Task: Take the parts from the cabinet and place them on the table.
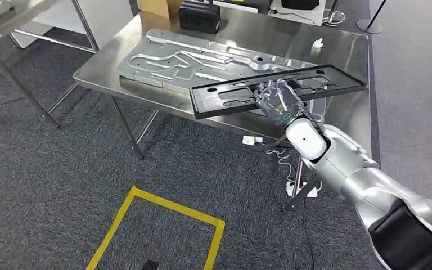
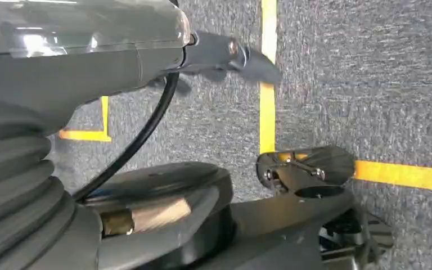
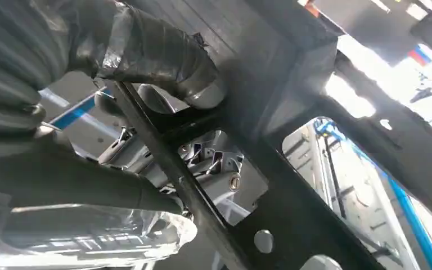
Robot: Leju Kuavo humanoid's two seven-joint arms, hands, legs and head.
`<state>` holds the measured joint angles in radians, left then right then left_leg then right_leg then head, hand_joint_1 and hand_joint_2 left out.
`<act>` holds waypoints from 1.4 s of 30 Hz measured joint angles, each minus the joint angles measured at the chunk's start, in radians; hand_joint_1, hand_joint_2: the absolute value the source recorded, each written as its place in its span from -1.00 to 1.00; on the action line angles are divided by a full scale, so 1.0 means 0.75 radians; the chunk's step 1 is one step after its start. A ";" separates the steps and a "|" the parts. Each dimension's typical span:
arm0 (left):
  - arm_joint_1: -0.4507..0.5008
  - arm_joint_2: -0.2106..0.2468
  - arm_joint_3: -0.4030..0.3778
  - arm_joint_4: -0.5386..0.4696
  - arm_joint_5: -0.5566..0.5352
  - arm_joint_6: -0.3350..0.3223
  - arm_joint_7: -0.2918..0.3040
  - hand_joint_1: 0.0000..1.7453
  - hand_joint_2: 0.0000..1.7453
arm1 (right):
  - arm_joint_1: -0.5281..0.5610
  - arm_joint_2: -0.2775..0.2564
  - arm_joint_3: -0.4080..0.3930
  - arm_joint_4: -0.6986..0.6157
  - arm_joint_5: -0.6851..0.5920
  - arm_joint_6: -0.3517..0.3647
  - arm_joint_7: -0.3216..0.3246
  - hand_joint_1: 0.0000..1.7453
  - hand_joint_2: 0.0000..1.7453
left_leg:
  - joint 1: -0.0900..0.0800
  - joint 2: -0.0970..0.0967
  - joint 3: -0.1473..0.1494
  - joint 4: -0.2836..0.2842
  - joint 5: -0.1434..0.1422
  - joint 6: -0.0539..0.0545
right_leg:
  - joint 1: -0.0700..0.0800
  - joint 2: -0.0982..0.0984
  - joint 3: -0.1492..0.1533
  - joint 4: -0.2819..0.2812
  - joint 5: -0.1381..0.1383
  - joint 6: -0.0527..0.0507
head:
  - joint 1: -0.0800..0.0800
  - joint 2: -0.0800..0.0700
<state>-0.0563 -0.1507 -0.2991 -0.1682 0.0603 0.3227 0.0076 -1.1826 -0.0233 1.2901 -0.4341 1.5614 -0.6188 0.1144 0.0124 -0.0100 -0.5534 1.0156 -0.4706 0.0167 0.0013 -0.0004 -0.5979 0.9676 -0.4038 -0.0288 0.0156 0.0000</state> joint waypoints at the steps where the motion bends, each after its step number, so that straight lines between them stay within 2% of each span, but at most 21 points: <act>1: -0.002 0.000 0.001 0.000 0.000 0.000 0.000 -1.00 1.00 | -0.005 -0.001 -0.001 0.001 0.000 0.001 0.000 1.00 1.00 | 0.000 0.002 -0.005 0.042 -0.009 -0.001 | 0.000 0.000 0.018 -0.010 -0.003 -0.004 | -0.001 0.000; 5: -0.005 0.003 0.005 0.000 0.000 0.000 -0.001 -1.00 1.00 | -0.003 0.003 -0.001 0.000 0.000 0.001 -0.002 1.00 1.00 | 0.004 0.005 -0.215 0.375 -0.145 -0.019 | -0.002 0.002 0.046 -0.001 -0.039 -0.009 | -0.006 0.000; 6: -0.006 0.004 0.005 0.000 -0.001 0.000 -0.002 -1.00 1.00 | 0.004 0.003 -0.001 0.001 0.000 0.001 -0.002 1.00 1.00 | 0.005 0.005 -0.236 0.376 -0.133 -0.024 | -0.004 0.002 0.056 0.005 -0.052 -0.004 | -0.007 0.000; 9: -0.009 0.005 0.005 0.000 -0.001 0.000 0.000 -1.00 1.00 | 0.007 0.006 -0.002 0.000 0.000 0.001 -0.005 1.00 1.00 | 0.016 0.007 -0.158 0.102 0.076 -0.033 | -0.017 0.003 0.087 0.038 -0.104 0.017 | -0.007 0.000; 10: -0.002 0.005 0.005 0.000 -0.001 0.000 0.001 -1.00 1.00 | 0.008 0.006 -0.002 0.001 0.000 0.001 -0.005 1.00 1.00 | 0.019 0.008 -0.139 0.034 0.116 -0.039 | -0.018 0.003 0.085 0.050 -0.123 0.029 | -0.006 0.000; 11: -0.002 0.005 0.005 0.000 -0.001 -0.001 0.001 -1.00 1.00 | 0.006 0.006 -0.003 0.001 0.000 0.001 -0.004 1.00 1.00 | 0.007 0.008 -0.147 0.022 0.058 -0.030 | -0.015 0.010 0.083 0.065 -0.132 0.041 | -0.009 0.000; 12: -0.007 0.006 0.006 0.000 -0.002 0.000 0.001 -1.00 1.00 | 0.006 0.006 -0.003 0.001 0.000 0.001 -0.005 1.00 1.00 | 0.007 0.008 -0.144 0.037 0.074 -0.010 | -0.013 0.010 0.072 0.064 -0.137 0.048 | -0.009 0.000; 15: -0.007 0.006 0.007 0.000 -0.002 0.004 0.001 -1.00 1.00 | 0.011 0.006 -0.009 0.001 0.000 -0.001 -0.005 1.00 1.00 | 0.011 0.006 -0.133 0.032 0.077 0.016 | -0.011 0.009 0.083 0.070 -0.142 0.065 | -0.009 0.000; 17: -0.006 0.007 0.007 0.000 -0.004 0.007 0.000 -1.00 1.00 | 0.006 0.005 -0.018 0.000 0.000 -0.001 -0.003 1.00 1.00 | 0.012 0.005 -0.114 0.021 0.068 0.027 | -0.017 0.005 -0.002 0.217 -0.153 0.074 | -0.008 0.000; 20: -0.003 0.007 0.007 0.000 -0.004 0.008 0.001 -1.00 1.00 | 0.017 -0.001 -0.020 -0.001 0.000 -0.001 -0.001 1.00 1.00 | 0.009 0.001 -0.085 0.021 0.040 0.034 | -0.018 0.005 -0.178 0.471 -0.269 0.083 | -0.007 0.000; 22: 0.001 0.007 0.007 0.000 -0.006 0.011 0.001 -1.00 1.00 | 0.022 -0.003 -0.021 -0.001 0.000 -0.001 -0.001 1.00 1.00 | 0.003 -0.004 -0.058 0.021 0.021 0.034 | -0.015 0.005 -0.202 0.439 -0.232 0.072 | -0.007 0.000; 23: 0.000 0.007 0.007 0.000 -0.007 0.013 0.001 -1.00 1.00 | 0.022 -0.006 -0.023 -0.001 0.000 -0.001 0.000 1.00 1.00 | -0.003 -0.006 -0.040 0.021 0.009 0.036 | -0.008 0.005 -0.178 0.343 -0.158 0.060 | -0.007 0.000; 25: -0.002 0.002 0.007 0.000 -0.011 0.014 0.004 -1.00 1.00 | 0.018 -0.009 -0.029 -0.001 0.000 0.000 0.000 1.00 1.00 | -0.009 -0.007 -0.008 0.013 -0.014 0.037 | 0.018 0.005 -0.101 0.105 0.025 0.006 | -0.007 0.000; 27: -0.011 -0.004 0.007 0.000 -0.012 0.018 0.005 -1.00 1.00 | 0.012 -0.011 -0.032 -0.001 0.000 -0.001 0.003 1.00 1.00 | -0.006 -0.009 0.006 0.002 -0.022 0.027 | 0.031 0.009 -0.089 0.074 -0.006 -0.017 | -0.014 0.000; 31: -0.010 -0.007 0.007 -0.001 -0.012 0.015 0.008 -1.00 1.00 | 0.006 -0.012 -0.036 0.000 0.000 -0.002 0.003 1.00 1.00 | -0.011 -0.007 0.037 0.002 0.001 0.002 | 0.030 0.008 -0.032 0.015 0.007 -0.047 | -0.017 0.000; 32: -0.011 -0.006 0.007 0.000 -0.013 0.016 0.008 -1.00 1.00 | 0.005 -0.012 -0.037 0.000 0.000 -0.002 0.004 1.00 1.00 | -0.008 -0.002 0.027 0.025 -0.018 0.002 | 0.018 0.003 -0.004 -0.003 0.019 -0.031 | -0.014 0.000; 33: -0.014 -0.006 0.007 0.000 -0.014 0.017 0.008 -1.00 1.00 | -0.001 -0.013 -0.038 0.001 0.000 -0.002 0.004 1.00 1.00 | -0.008 0.000 0.002 0.079 -0.038 -0.003 | 0.013 0.002 0.006 -0.007 0.016 -0.037 | -0.017 0.000; 37: -0.014 0.002 0.007 0.000 -0.016 0.017 0.011 -1.00 1.00 | 0.007 -0.011 -0.038 0.001 0.000 -0.002 0.003 1.00 1.00 | 0.004 0.003 -0.207 0.380 -0.163 -0.031 | 0.004 0.005 0.028 0.004 -0.019 -0.024 | -0.019 0.000; 39: -0.017 0.005 0.007 0.000 -0.018 0.017 0.011 -1.00 1.00 | 0.013 -0.011 -0.038 0.002 0.000 -0.002 0.003 1.00 1.00 | 0.013 0.005 -0.201 0.280 -0.077 -0.044 | -0.009 0.005 0.046 0.022 -0.048 -0.005 | -0.019 0.000; 41: -0.013 0.007 0.007 0.000 -0.023 0.015 0.014 -1.00 1.00 | 0.011 -0.009 -0.038 0.001 0.000 -0.002 0.003 1.00 1.00 | 0.028 0.007 -0.132 0.063 0.091 -0.059 | -0.021 0.005 0.059 0.056 -0.088 0.019 | -0.020 0.000; 42: -0.009 0.006 0.007 0.000 -0.024 0.013 0.015 -1.00 1.00 | 0.011 -0.009 -0.038 0.001 0.000 -0.002 0.004 1.00 1.00 | 0.023 0.002 -0.143 0.049 0.070 -0.063 | -0.019 0.008 0.055 0.077 -0.105 0.032 | -0.019 0.000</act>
<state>-0.0632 -0.1461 -0.2937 -0.1682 0.0423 0.3323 0.0187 -1.1743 -0.0298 1.2619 -0.4334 1.5614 -0.6203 0.1171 0.0293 -0.0084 -0.6606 1.0525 -0.4178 -0.0307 -0.0129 0.0056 -0.5564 1.0250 -0.4822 -0.0047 0.0015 0.0000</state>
